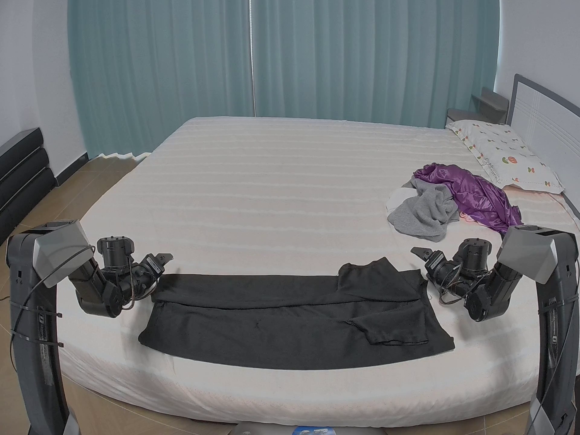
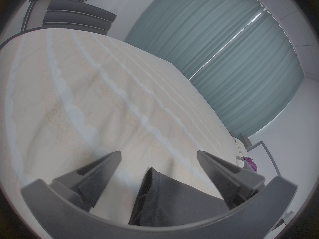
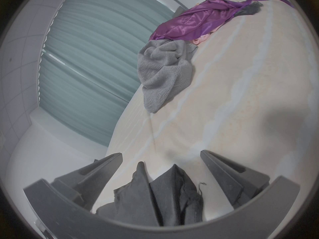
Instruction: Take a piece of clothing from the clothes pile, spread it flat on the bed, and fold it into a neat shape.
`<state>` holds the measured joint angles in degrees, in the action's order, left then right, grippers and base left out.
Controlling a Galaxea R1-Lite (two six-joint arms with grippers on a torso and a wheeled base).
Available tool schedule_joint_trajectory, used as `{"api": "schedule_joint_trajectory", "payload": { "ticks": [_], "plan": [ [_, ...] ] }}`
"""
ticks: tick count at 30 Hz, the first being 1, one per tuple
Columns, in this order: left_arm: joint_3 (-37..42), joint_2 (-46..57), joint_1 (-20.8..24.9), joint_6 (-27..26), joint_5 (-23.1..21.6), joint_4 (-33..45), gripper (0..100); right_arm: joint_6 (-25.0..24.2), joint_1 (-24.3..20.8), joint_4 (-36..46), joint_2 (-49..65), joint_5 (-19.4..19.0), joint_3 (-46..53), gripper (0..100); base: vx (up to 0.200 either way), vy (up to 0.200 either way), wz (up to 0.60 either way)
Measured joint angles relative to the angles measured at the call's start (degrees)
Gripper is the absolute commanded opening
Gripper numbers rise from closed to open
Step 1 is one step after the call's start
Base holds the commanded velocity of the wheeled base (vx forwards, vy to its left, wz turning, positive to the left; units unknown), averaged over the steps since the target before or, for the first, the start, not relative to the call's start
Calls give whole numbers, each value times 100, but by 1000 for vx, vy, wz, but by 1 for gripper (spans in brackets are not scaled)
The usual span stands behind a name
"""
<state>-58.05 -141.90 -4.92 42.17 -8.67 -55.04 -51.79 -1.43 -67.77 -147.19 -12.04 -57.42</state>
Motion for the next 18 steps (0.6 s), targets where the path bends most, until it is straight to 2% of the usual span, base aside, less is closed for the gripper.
{"api": "schedule_joint_trajectory", "payload": {
  "ticks": [5,12,18],
  "plan": [
    [375,312,-44,132,35,-106,100,-279,11,-118,444,15,616,100,0,0,0],
    [1641,1196,-50,217,-6,-536,100,-503,-205,-391,1334,123,1980,100,0,0,0],
    [2714,1893,24,422,-26,-692,100,-700,-603,-919,1905,378,3138,100,-200,0,0]
  ]
}}
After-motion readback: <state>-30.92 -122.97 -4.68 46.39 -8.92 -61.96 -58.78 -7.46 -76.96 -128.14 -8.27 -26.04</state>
